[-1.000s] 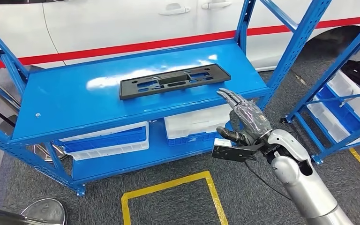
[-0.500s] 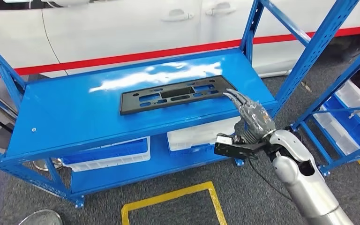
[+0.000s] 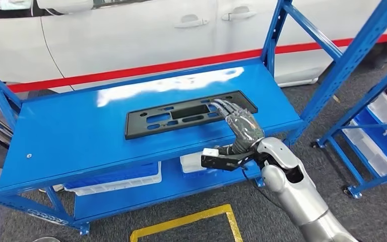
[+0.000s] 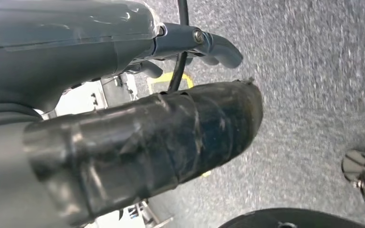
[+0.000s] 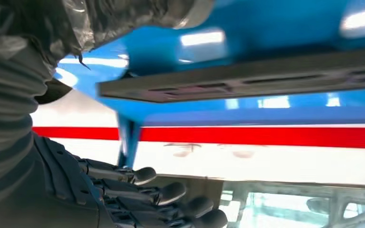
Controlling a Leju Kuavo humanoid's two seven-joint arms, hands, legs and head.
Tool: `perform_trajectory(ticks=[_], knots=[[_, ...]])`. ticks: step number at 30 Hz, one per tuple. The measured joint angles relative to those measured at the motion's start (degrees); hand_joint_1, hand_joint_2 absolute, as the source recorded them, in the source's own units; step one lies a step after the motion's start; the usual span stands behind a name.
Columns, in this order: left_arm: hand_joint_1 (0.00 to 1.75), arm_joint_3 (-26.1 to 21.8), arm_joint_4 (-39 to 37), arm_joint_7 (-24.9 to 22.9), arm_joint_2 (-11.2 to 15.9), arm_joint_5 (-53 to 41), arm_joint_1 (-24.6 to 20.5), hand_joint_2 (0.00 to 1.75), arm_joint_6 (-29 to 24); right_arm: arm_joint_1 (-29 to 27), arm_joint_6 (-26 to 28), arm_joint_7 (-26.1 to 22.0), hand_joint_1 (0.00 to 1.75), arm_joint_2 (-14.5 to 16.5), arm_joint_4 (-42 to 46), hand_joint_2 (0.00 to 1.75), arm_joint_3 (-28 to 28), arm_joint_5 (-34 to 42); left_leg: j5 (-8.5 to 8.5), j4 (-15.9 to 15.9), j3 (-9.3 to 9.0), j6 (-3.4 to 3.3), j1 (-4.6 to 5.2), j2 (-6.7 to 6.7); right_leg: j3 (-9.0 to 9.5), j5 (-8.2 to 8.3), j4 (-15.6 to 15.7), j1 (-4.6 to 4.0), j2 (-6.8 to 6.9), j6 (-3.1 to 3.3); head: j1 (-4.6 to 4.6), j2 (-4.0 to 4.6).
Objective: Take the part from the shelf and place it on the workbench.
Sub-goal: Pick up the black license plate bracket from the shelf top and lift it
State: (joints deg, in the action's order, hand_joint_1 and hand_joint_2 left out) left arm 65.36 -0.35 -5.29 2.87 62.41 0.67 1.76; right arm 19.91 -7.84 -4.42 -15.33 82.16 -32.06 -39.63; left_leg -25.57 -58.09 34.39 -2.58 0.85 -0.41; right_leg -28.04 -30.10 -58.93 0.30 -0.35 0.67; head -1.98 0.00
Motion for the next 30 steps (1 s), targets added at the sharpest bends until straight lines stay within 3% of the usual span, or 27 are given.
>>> perform_trajectory(ticks=[2,3,6,7,8,11,13,17,19,21,22,23,24,26,27,29,30], knots=[[0.0,0.0,0.0,0.0,-0.2,0.1,-0.1,0.0,0.1,0.9,0.0,0.1,0.0,0.8,-0.6,1.75,-1.1,-0.3,0.5,0.9,-1.56,-0.39,-0.4,0.06,-0.2,-0.28,-1.9,-0.04,0.02,-0.49,-0.04,0.0],[0.0,0.0,0.0,0.0,-0.3,0.1,-0.1,0.0,0.1,1.4,0.0,0.1,0.0,1.1,-0.8,1.75,-1.6,-0.4,0.44,1.3,-2.32,-0.56,-0.62,0.09,-1.25,-1.01,-4.0,-0.01,0.04,-0.77,-0.05,0.0],[0.0,0.0,0.0,0.1,-0.5,0.1,-0.3,0.0,0.1,2.3,0.0,0.1,0.0,1.4,-1.7,1.75,-2.7,-0.5,-0.31,1.6,-3.29,-0.81,-0.89,-0.06,-7.77,-4.93,-13.2,0.44,0.08,-1.65,-0.05,0.0],[0.0,0.0,0.0,0.1,-0.5,0.2,-0.4,0.0,0.1,2.3,0.0,0.1,0.0,1.5,-2.0,1.75,-3.0,-0.5,-0.69,1.6,-3.6,-0.73,-0.98,-0.15,-9.6,-5.41,-14.7,0.66,0.09,-1.9,-0.04,0.0],[0.0,0.0,0.0,0.1,-0.5,0.2,-0.3,0.0,0.1,2.3,0.0,0.1,0.0,1.6,-2.2,1.75,-3.2,-0.5,-1.11,1.5,-4.05,-0.58,-1.08,-0.21,-10.57,-4.7,-14.6,0.89,0.12,-2.16,-0.04,0.0],[0.0,0.0,0.0,0.1,-0.6,0.2,-0.2,0.0,0.2,2.4,0.0,0.1,0.0,1.7,-2.8,1.75,-3.6,-0.6,-2.65,1.3,-5.82,0.33,-1.41,-0.29,-8.82,2.73,-5.4,1.42,0.32,-2.65,-0.04,0.0],[0.0,0.0,0.0,0.3,-0.6,0.4,-0.3,0.0,0.2,2.6,-0.2,0.2,0.0,1.9,-3.4,1.75,-4.2,-1.0,-3.59,1.1,-6.25,1.23,-1.36,-0.31,-7.8,4.54,-1.4,1.27,0.45,-2.09,-0.09,0.0],[0.0,0.0,0.0,0.5,-0.6,0.6,-0.9,0.0,0.2,3.5,-0.3,0.5,0.0,3.1,-4.8,1.75,-5.0,-1.8,-4.45,-0.6,-6.35,2.53,-1.38,-0.07,-6.72,4.3,-0.7,1.14,0.31,-0.01,-0.09,0.0],[0.0,0.0,0.0,0.6,-0.7,0.6,-1.1,0.0,0.2,4.2,-0.3,0.8,0.0,3.7,-5.8,1.75,-5.6,-2.2,-6.03,-5.8,-3.52,2.9,-1.59,0.08,-5.89,3.9,-0.5,1.1,0.3,0.73,-0.08,0.0],[0.0,0.0,0.0,0.7,-0.7,0.7,-1.2,0.0,0.3,4.6,-0.3,1.0,0.0,4.2,-6.8,1.75,-6.1,-2.3,-8.51,-12.9,1.35,3.13,-1.62,0.09,-5.29,3.23,-0.5,0.88,0.3,1.08,-0.08,0.0],[0.0,0.0,0.0,0.7,-0.7,0.7,-1.2,0.0,0.3,4.6,-0.3,1.0,0.0,4.4,-7.3,1.75,-6.3,-2.3,-9.11,-14.9,3.32,3.14,-1.62,0.09,-4.89,2.84,-0.5,0.73,0.3,1.14,-0.09,0.0],[0.0,0.0,0.0,0.7,-0.7,0.8,-1.1,0.0,0.4,4.7,-0.3,1.0,0.0,4.5,-7.8,1.75,-6.5,-2.4,-8.69,-15.2,4.44,3.03,-1.6,0.09,-4.38,2.41,-0.5,0.59,0.28,1.17,-0.09,0.0],[0.0,0.0,0.0,0.9,-0.7,0.9,-1.0,0.0,0.5,4.8,-0.4,1.0,0.0,4.6,-8.3,1.75,-6.7,-2.4,-7.04,-13.6,4.62,2.8,-1.55,0.09,-3.77,1.98,-0.5,0.46,0.25,1.18,-0.09,0.0],[0.0,0.0,0.0,1.5,-0.6,1.3,-0.8,0.0,0.7,5.3,-1.3,0.8,0.0,4.7,-9.4,1.75,-7.2,-2.3,-1.57,-6.8,3.17,1.96,-1.24,0.06,-2.56,1.15,-0.5,0.29,0.16,1.12,-0.11,0.0],[0.0,0.0,0.0,1.8,-0.5,1.6,-0.7,0.0,0.8,5.6,-2.3,0.5,0.0,4.7,-10.0,1.75,-7.6,-2.0,0.13,-3.9,2.5,1.55,-0.99,0.08,-2.19,0.82,-0.4,0.24,0.09,0.98,-0.11,0.0],[0.0,0.0,-0.1,2.1,-0.3,2.3,-0.8,0.0,1.0,6.6,-5.6,-0.6,0.0,4.3,-11.4,1.75,-8.8,-0.9,1.5,-1.3,1.86,1.03,-0.52,0.07,-2.02,0.35,-0.4,0.23,0.01,0.52,-0.11,0.0],[0.0,0.0,-0.1,2.1,-0.2,2.6,-0.8,0.0,1.1,7.2,-7.5,-1.4,0.0,3.9,-12.0,1.75,-9.7,-0.3,1.5,-0.9,1.77,1.2,-0.48,0.08,-2.02,0.25,-0.3,0.16,0.02,0.4,-0.11,0.0]])
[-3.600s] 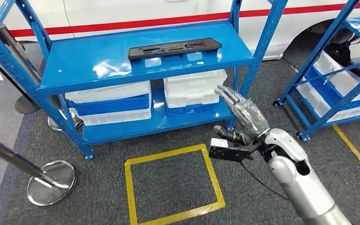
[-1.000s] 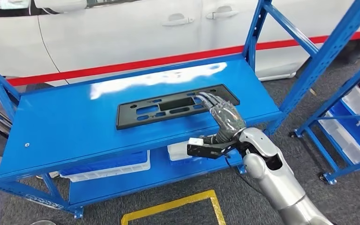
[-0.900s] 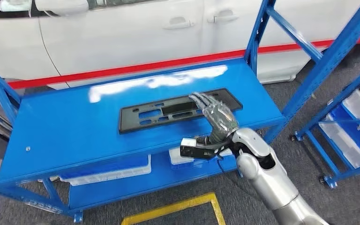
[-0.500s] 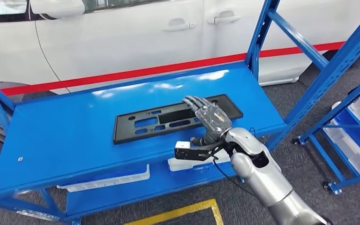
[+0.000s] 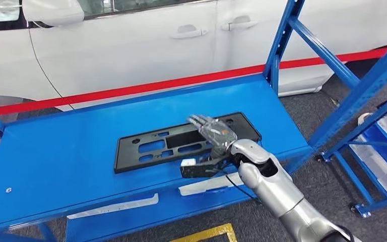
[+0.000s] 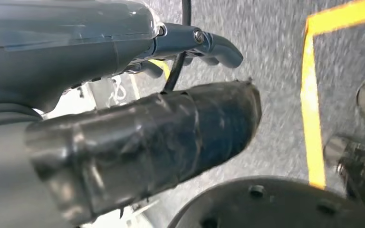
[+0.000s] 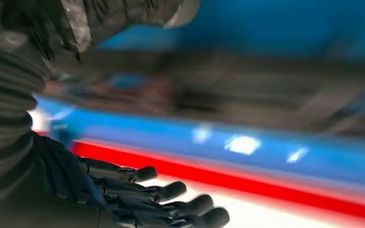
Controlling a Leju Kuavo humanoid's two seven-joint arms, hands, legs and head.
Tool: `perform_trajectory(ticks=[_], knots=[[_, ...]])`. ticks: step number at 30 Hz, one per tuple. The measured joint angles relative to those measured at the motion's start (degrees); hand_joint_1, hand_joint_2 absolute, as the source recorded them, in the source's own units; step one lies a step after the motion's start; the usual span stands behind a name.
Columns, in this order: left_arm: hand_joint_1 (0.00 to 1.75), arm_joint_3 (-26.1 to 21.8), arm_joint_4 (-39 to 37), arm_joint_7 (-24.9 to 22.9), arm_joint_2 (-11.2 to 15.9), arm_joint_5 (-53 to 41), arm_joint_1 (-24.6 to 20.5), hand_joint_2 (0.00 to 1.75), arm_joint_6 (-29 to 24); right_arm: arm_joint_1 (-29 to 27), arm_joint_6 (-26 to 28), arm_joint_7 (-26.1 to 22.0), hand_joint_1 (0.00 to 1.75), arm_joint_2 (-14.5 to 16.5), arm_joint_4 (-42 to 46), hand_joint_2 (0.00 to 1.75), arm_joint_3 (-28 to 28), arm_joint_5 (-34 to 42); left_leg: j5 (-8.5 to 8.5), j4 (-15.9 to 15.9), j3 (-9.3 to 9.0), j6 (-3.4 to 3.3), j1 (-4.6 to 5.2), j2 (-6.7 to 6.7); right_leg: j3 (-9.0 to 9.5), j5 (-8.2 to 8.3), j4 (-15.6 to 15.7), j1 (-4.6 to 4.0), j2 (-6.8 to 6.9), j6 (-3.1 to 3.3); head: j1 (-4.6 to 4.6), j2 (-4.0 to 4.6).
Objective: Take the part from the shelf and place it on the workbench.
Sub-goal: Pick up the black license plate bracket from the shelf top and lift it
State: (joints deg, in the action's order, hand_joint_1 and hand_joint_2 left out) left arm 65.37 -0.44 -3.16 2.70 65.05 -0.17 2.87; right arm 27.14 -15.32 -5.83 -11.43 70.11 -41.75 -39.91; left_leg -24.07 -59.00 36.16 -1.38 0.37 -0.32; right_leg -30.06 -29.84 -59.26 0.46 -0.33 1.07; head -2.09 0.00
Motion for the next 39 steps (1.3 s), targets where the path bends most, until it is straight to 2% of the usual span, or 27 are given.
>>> perform_trajectory(ticks=[3,9,17,18,21,22,28,39], knots=[[0.0,0.0,0.0,0.0,0.1,0.8,-0.1,0.0,0.2,2.4,-3.1,-1.7,0.0,-1.6,-1.6,1.75,-3.1,1.4,0.52,0.4,-0.15,0.59,-0.01,-0.07,0.17,-0.11,0.3,-0.04,0.16,0.02,-0.04,0.0],[0.0,0.0,0.0,0.3,0.1,1.7,-0.4,0.0,0.7,5.2,-3.2,-1.9,0.0,-3.3,-3.0,1.75,-7.3,2.5,-0.04,0.4,-0.36,0.02,0.05,-0.16,0.86,-0.3,1.3,-0.02,0.26,-0.25,-0.04,0.0],[0.0,0.0,0.0,1.3,0.2,2.3,-0.6,0.0,0.4,6.4,-3.1,-0.9,0.0,-3.8,-3.9,1.75,-9.6,2.9,-0.17,0.4,-0.54,-0.18,0.07,-0.16,1.08,-0.21,1.6,-0.01,0.26,-0.48,-0.05,0.0],[0.0,0.0,0.0,1.4,0.2,2.4,-0.6,0.0,0.2,6.5,-3.0,-0.6,0.11,-3.8,-4.0,1.75,-9.9,2.9,-0.16,0.4,-0.55,-0.2,0.08,-0.16,1.09,-0.2,1.6,-0.01,0.26,-0.51,-0.05,0.0],[0.0,0.0,0.0,1.6,0.2,2.7,-0.6,0.0,-0.1,6.5,-1.8,0.8,1.4,-4.0,-4.2,1.75,-10.6,2.6,-0.15,0.4,-0.6,-0.22,0.08,-0.15,1.11,-0.19,1.6,-0.01,0.26,-0.61,-0.04,0.0],[0.0,0.0,0.0,1.7,0.2,2.7,-0.5,0.0,-0.2,6.5,-1.2,1.3,1.72,-4.0,-4.2,1.75,-10.7,2.4,-0.15,0.4,-0.61,-0.22,0.08,-0.15,1.13,-0.19,1.6,-0.01,0.26,-0.65,-0.04,0.0],[0.0,0.1,0.0,2.4,0.2,2.9,-0.5,0.0,-0.4,5.3,1.3,2.6,1.67,-4.0,-4.2,1.75,-11.3,1.4,-0.16,0.4,-0.71,-0.21,0.06,-0.14,1.21,-0.26,1.6,-0.03,0.26,-0.78,-0.04,0.0],[0.0,1.0,0.0,4.5,0.3,3.2,-0.5,0.0,-0.1,4.3,2.2,2.5,1.67,-3.9,-4.3,1.75,-11.3,0.1,-0.19,0.4,-0.73,-0.17,0.01,-0.13,1.23,-0.31,1.6,-0.09,0.26,-0.81,-0.04,0.0]])
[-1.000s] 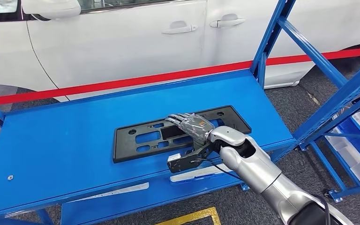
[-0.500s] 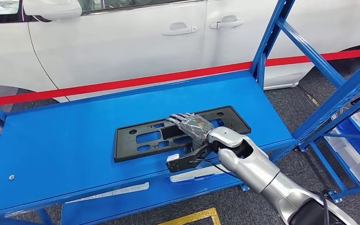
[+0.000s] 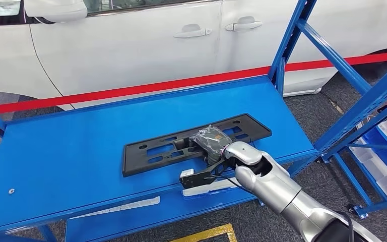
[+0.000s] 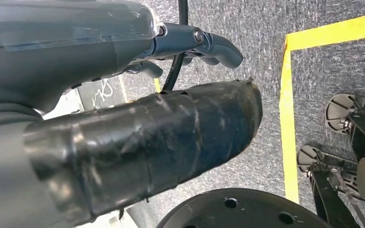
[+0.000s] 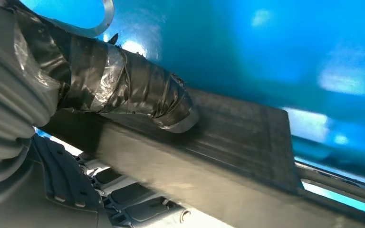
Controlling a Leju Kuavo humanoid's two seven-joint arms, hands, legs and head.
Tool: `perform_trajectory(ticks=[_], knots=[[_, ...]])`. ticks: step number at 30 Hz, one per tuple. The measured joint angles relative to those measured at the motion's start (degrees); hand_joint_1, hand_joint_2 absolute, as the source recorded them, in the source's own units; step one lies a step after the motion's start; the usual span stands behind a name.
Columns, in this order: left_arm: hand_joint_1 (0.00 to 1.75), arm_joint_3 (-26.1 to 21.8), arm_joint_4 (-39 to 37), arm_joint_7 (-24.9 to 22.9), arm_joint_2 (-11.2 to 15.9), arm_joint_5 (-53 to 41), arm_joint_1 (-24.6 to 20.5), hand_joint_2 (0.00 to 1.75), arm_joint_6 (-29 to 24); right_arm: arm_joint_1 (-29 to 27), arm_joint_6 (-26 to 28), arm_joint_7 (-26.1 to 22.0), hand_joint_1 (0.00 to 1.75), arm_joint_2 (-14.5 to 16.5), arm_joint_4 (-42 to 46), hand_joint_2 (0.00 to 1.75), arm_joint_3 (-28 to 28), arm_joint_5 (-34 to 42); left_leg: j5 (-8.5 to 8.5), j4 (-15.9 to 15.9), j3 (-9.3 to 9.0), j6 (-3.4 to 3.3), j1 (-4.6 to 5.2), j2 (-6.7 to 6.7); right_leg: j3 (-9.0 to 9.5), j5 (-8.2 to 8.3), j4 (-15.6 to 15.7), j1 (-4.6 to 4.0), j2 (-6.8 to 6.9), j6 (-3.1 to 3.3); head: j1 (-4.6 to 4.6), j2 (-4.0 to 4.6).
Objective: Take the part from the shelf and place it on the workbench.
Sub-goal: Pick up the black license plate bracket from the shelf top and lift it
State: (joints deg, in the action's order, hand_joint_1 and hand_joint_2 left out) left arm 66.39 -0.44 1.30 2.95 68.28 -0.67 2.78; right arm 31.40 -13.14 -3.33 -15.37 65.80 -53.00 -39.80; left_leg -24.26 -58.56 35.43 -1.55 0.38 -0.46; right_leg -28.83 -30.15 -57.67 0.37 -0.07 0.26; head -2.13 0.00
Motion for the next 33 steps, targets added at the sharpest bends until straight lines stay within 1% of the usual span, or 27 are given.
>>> perform_trajectory(ticks=[3,7,11,14,18,21,23,25,28,33], knots=[[0.0,0.3,0.0,0.4,0.0,0.1,0.0,0.0,0.0,0.0,-0.1,-0.1,1.7,0.0,0.0,1.75,0.0,-0.2,-0.02,0.0,-0.01,-0.03,0.0,0.01,0.02,0.0,0.0,0.0,0.0,0.0,0.0,0.0],[0.0,0.4,0.0,1.5,0.0,0.6,0.1,1.75,0.4,0.0,-0.4,-0.3,1.75,0.0,-0.2,1.75,0.0,-0.5,-0.03,0.0,-0.02,-0.05,0.0,0.0,0.04,-0.01,0.0,0.01,0.0,0.0,-0.01,0.0],[0.0,0.4,0.0,3.0,0.0,1.8,0.2,1.75,1.4,0.0,-1.0,-0.9,1.75,0.0,-0.2,1.75,0.0,-0.6,-0.03,0.0,-0.04,-0.05,0.01,0.0,0.05,-0.01,0.0,0.01,0.0,0.0,0.0,0.0],[0.0,0.4,0.0,2.8,0.0,2.0,0.2,1.75,1.0,0.0,-0.8,-1.4,1.75,0.0,-0.1,1.75,0.0,-0.5,-0.03,0.0,-0.06,-0.05,0.01,0.0,0.07,-0.01,0.0,0.01,0.0,0.0,0.0,0.0],[0.0,0.4,0.0,2.8,-0.1,2.8,0.2,1.75,0.4,-0.8,3.2,-2.6,1.75,-0.1,1.6,1.75,0.9,0.4,-0.03,0.0,-0.06,-0.05,0.01,-0.02,0.07,0.0,0.0,0.01,0.02,0.0,-0.01,0.0],[0.0,0.5,0.0,1.8,-0.3,2.6,0.3,1.75,-0.5,-2.5,7.4,-4.3,1.75,-0.3,5.9,1.75,3.9,1.7,-0.03,0.0,-0.02,-0.05,0.02,-0.01,0.08,0.0,0.0,0.02,0.01,0.0,0.01,0.0],[0.0,0.5,0.0,1.2,-0.5,2.8,0.3,1.75,-1.2,-4.0,10.8,-6.4,1.75,-0.3,9.7,1.75,6.7,1.7,-0.04,0.0,-0.01,-0.05,0.02,-0.02,0.05,-0.01,0.0,0.02,0.02,-0.01,0.01,0.0],[0.0,0.6,0.0,0.8,-0.7,3.0,0.3,1.75,-2.0,-5.7,13.0,-8.2,1.75,-0.3,14.4,1.75,9.9,1.3,-0.08,0.0,-0.01,-0.07,0.02,-0.03,0.04,-0.05,0.0,0.03,0.04,-0.05,0.01,0.0],[0.0,0.9,0.0,0.6,-0.9,2.8,0.3,1.75,-2.4,-7.7,13.4,-9.2,1.75,-0.2,20.7,1.75,13.7,0.6,-0.19,0.0,-0.02,-0.08,0.09,-0.02,0.06,-0.09,0.0,0.15,0.02,-0.1,0.01,0.0],[0.0,2.1,0.0,0.3,-1.1,2.0,0.2,1.75,-2.5,-9.6,12.7,-11.2,1.75,0.0,28.2,1.75,18.3,0.2,-0.35,-0.1,-0.02,-0.26,0.34,-0.04,0.09,-0.16,0.1,0.49,-0.01,-0.25,0.01,0.0]])
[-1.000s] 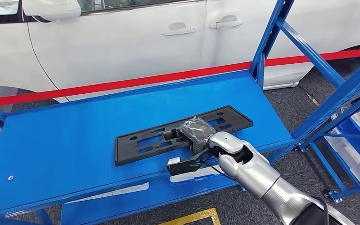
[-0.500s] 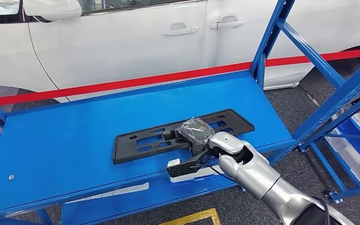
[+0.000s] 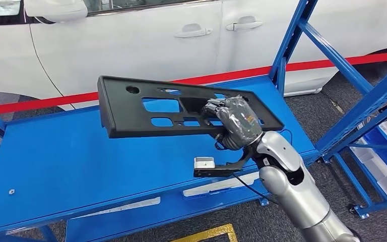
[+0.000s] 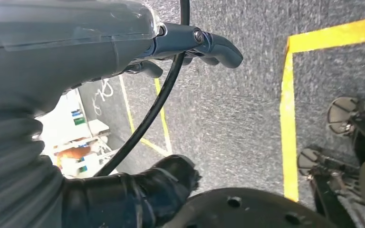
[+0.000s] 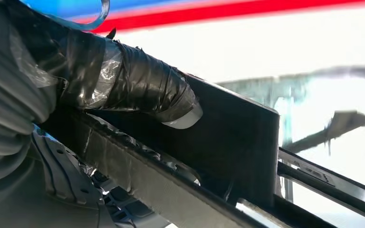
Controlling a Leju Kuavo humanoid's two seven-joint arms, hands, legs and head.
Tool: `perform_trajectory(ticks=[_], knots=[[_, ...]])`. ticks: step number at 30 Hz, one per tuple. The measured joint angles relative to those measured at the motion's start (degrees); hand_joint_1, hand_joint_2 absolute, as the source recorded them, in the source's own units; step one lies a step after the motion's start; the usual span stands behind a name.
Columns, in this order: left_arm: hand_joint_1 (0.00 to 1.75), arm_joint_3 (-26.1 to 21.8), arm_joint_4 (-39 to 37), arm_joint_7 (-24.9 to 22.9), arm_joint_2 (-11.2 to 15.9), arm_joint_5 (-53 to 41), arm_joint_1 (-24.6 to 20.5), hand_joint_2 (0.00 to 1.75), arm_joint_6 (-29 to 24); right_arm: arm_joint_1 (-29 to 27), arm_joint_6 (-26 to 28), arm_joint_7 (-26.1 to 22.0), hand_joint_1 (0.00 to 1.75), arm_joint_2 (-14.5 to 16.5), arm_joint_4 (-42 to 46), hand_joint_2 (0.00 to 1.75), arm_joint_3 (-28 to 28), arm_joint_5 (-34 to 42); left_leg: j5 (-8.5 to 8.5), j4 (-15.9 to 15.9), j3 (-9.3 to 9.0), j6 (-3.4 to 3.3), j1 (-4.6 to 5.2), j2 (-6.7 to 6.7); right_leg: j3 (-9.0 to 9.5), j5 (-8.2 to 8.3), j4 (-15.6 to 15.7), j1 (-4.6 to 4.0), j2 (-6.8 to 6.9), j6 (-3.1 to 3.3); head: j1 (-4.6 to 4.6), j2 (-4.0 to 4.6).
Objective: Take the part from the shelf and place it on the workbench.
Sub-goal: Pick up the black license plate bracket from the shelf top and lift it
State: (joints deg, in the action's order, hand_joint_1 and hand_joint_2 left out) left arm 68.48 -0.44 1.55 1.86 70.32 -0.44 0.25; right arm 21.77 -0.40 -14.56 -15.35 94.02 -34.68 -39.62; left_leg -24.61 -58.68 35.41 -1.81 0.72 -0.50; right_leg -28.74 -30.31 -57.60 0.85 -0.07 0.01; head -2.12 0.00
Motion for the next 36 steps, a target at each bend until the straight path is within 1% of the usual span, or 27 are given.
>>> perform_trajectory(ticks=[2,5,6,8,9,11,12,13,14,16,17,18,19,20,22,23,24,25,27,28,29,30,31,33,34,35,36], knots=[[0.0,0.3,0.0,-0.1,0.0,-0.1,0.0,1.75,0.0,-0.1,-0.3,-0.2,1.75,0.0,2.2,1.75,1.2,0.1,-0.15,-0.1,-0.01,-0.2,0.18,0.02,0.02,-0.06,0.0,0.09,-0.06,-0.13,-0.01,0.0],[0.0,0.9,0.0,-0.1,0.0,-0.2,-0.1,1.75,0.2,-0.3,-0.4,-0.6,1.75,0.0,4.2,1.75,2.0,-0.2,-0.25,-0.3,-0.02,-0.6,0.35,0.02,0.15,-0.05,0.1,0.27,-0.07,-0.62,0.0,0.0],[0.0,1.1,0.0,0.0,0.0,-0.4,-0.1,1.75,0.3,-0.4,-0.3,-0.9,1.75,0.0,4.8,1.75,2.2,-0.4,-0.08,0.0,-0.17,-0.83,0.16,0.05,0.21,-0.19,0.0,0.28,-0.06,-0.81,0.01,0.0],[0.0,1.3,0.0,0.2,0.0,-0.6,-0.2,1.75,0.5,-0.4,-0.3,-1.5,1.75,-0.2,6.0,1.75,2.6,-0.5,0.34,0.9,-0.62,-1.34,-0.19,0.14,-0.22,-1.54,-1.5,0.17,-0.04,-0.98,-0.02,0.0],[0.0,1.5,0.0,0.3,-0.1,-0.8,-0.2,1.75,0.5,-0.4,-0.3,-1.8,1.75,-0.4,6.5,1.75,2.8,-0.5,0.51,1.3,-0.83,-1.58,-0.38,0.17,-1.28,-3.17,-4.0,0.11,-0.04,-1.02,-0.04,0.0],[0.0,1.9,0.0,0.5,-0.1,-1.0,-0.3,1.75,0.6,-0.7,-0.3,-2.2,1.75,-0.8,7.1,1.75,2.9,-0.3,0.56,1.3,-0.87,-1.74,-0.36,0.1,-4.88,-6.75,-11.4,0.16,-0.04,-1.12,-0.04,0.0],[0.0,2.1,0.0,0.6,-0.1,-1.1,-0.3,1.75,0.6,-1.0,-0.4,-2.4,1.75,-1.0,7.3,1.75,3.0,-0.3,0.55,1.3,-0.84,-1.75,-0.36,0.01,-6.62,-7.73,-14.7,0.23,-0.03,-1.22,-0.04,0.0],[0.0,2.3,0.0,0.6,-0.1,-1.2,-0.3,1.75,0.7,-1.3,-0.4,-2.5,1.75,-1.1,7.4,1.75,3.0,-0.2,0.54,1.2,-0.79,-1.73,-0.38,-0.12,-7.48,-7.45,-16.1,0.35,-0.02,-1.32,-0.03,0.0],[0.0,2.5,0.0,0.7,-0.1,-1.3,-0.2,1.75,0.7,-1.6,-0.4,-2.5,1.75,-1.3,7.5,1.75,3.0,-0.1,0.5,1.0,-0.74,-1.68,-0.41,-0.28,-7.27,-5.97,-15.3,0.5,-0.02,-1.4,-0.03,0.0],[0.0,2.7,0.0,0.9,-0.2,-1.4,-0.2,1.75,0.6,-1.8,-0.7,-2.7,1.75,-1.4,7.7,1.75,3.0,0.2,0.34,0.4,-0.53,-1.37,-0.54,-0.68,-4.31,-1.81,-8.5,0.83,-0.27,-1.47,-0.02,0.0],[0.0,2.7,0.0,1.1,-0.2,-1.5,-0.2,1.75,0.6,-1.8,-1.1,-3.0,1.75,-1.5,7.9,1.75,3.0,0.7,0.29,0.1,-0.3,-1.08,-0.56,-0.92,-2.75,-0.34,-5.2,0.81,-0.66,-1.43,-0.03,0.0],[0.0,2.9,0.0,1.2,-0.2,-1.5,-0.2,1.75,0.5,-1.9,-1.7,-3.4,1.75,-1.5,8.1,1.75,3.0,1.4,0.35,-0.2,-0.07,-0.7,-0.55,-1.15,-1.8,0.44,-3.0,0.73,-1.0,-1.31,-0.03,0.0],[0.0,3.0,0.0,1.4,-0.3,-1.6,-0.1,1.75,0.5,-2.0,-2.3,-3.9,1.75,-1.6,8.3,1.75,3.0,2.3,0.51,-0.3,0.18,-0.27,-0.52,-1.4,-1.52,0.55,-2.1,0.6,-1.27,-1.14,-0.03,0.0],[0.0,3.2,0.0,1.5,-0.3,-1.6,-0.1,1.75,0.5,-2.0,-3.0,-4.2,1.75,-1.6,8.5,1.75,3.0,3.2,0.8,-0.4,0.39,0.19,-0.49,-1.63,-1.72,0.73,-2.2,0.4,-1.29,-0.9,-0.02,0.0],[0.0,3.6,0.0,1.6,-0.3,-1.7,0.0,1.75,0.5,-2.1,-3.6,-4.6,1.75,-1.6,8.9,1.75,2.9,4.3,0.99,-0.5,0.86,0.99,-0.52,-1.86,-2.23,1.22,-1.9,0.54,-0.75,-0.11,-0.01,0.0],[0.0,3.8,0.0,1.6,-0.2,-1.8,0.0,1.75,0.5,-2.2,-3.7,-4.6,1.75,-1.6,9.1,1.75,2.9,4.6,0.17,-1.3,1.31,1.36,-0.56,-1.6,-2.51,1.6,-1.8,0.66,-0.4,0.41,0.02,0.0],[0.0,3.9,0.0,1.7,-0.2,-1.8,0.1,1.75,0.5,-2.2,-3.9,-4.6,1.75,-1.6,9.3,1.75,2.8,4.8,-1.45,-3.1,2.04,1.68,-0.67,-1.23,-2.85,2.0,-1.6,0.78,0.01,0.93,0.03,0.0],[0.0,3.9,0.0,1.7,-0.3,-1.8,0.1,1.75,0.5,-2.2,-4.2,-4.7,1.75,-1.6,9.4,1.75,2.8,5.2,-3.81,-6.0,3.09,1.98,-0.84,-0.73,-3.25,2.36,-1.6,0.74,0.45,1.29,0.04,0.0],[0.0,4.0,0.0,1.8,-0.3,-1.8,0.1,1.75,0.5,-2.3,-5.2,-5.1,1.75,-1.6,9.7,1.75,2.7,6.3,-8.36,-13.5,5.36,2.52,-1.15,-0.11,-4.23,2.97,-1.7,0.51,1.29,1.57,0.06,0.0],[0.0,4.0,0.0,1.9,-0.3,-1.8,0.1,1.75,0.6,-2.3,-5.6,-5.3,1.75,-1.6,9.9,1.75,2.5,6.8,-9.44,-16.1,5.84,2.7,-1.24,0.03,-4.75,3.25,-1.8,0.4,1.8,1.55,0.06,0.0],[0.0,4.1,0.0,2.0,-0.3,-1.8,0.1,1.75,0.6,-2.3,-6.0,-5.4,1.75,-1.6,10.1,1.75,2.2,7.2,-9.4,-16.8,5.38,2.77,-1.27,0.14,-5.24,3.47,-2.0,0.32,2.35,1.51,0.07,0.0],[0.0,4.1,0.0,2.1,-0.3,-1.8,0.0,1.75,0.7,-2.3,-6.1,-5.5,1.75,-1.6,10.4,1.75,2.0,7.4,-8.34,-15.3,3.74,2.74,-1.28,0.29,-5.67,3.62,-2.2,0.27,2.93,1.46,0.07,0.0],[0.0,4.1,0.0,2.1,-0.3,-1.8,0.0,1.75,0.7,-2.3,-6.2,-5.5,1.75,-1.6,10.7,1.75,1.7,7.6,-6.78,-11.7,1.11,2.6,-1.26,0.68,-6.0,3.73,-2.4,0.23,3.51,1.39,0.07,0.0],[0.0,4.1,0.0,2.2,-0.3,-1.8,0.0,1.75,0.7,-2.2,-6.3,-5.5,1.75,-1.6,11.2,1.75,1.4,7.8,-5.11,-3.5,-4.23,2.01,-0.89,2.64,-6.32,3.95,-2.7,0.11,4.64,1.08,0.05,0.0],[0.0,4.2,0.0,2.2,-0.3,-1.8,-0.1,1.75,0.7,-2.2,-6.4,-5.5,1.75,-1.6,11.4,1.75,1.3,7.9,-4.85,-0.9,-5.66,1.6,-0.6,3.46,-6.33,4.13,-2.7,0.04,5.19,0.81,0.05,0.0],[0.0,4.2,0.0,2.2,-0.3,-1.8,-0.1,1.75,0.7,-2.1,-6.4,-5.5,1.75,-1.6,11.5,1.75,1.2,7.9,-4.94,0.3,-6.07,1.24,-0.3,3.88,-6.3,4.37,-2.6,0.0,5.75,0.47,0.05,0.0],[0.0,4.3,0.0,2.2,-0.3,-1.8,0.0,1.75,0.8,-2.0,-6.5,-5.4,1.75,-1.6,11.6,1.75,1.0,8.0,-4.57,0.5,-5.86,0.86,-0.1,3.52,-6.22,4.66,-2.5,-0.03,6.33,0.08,0.05,0.0]])
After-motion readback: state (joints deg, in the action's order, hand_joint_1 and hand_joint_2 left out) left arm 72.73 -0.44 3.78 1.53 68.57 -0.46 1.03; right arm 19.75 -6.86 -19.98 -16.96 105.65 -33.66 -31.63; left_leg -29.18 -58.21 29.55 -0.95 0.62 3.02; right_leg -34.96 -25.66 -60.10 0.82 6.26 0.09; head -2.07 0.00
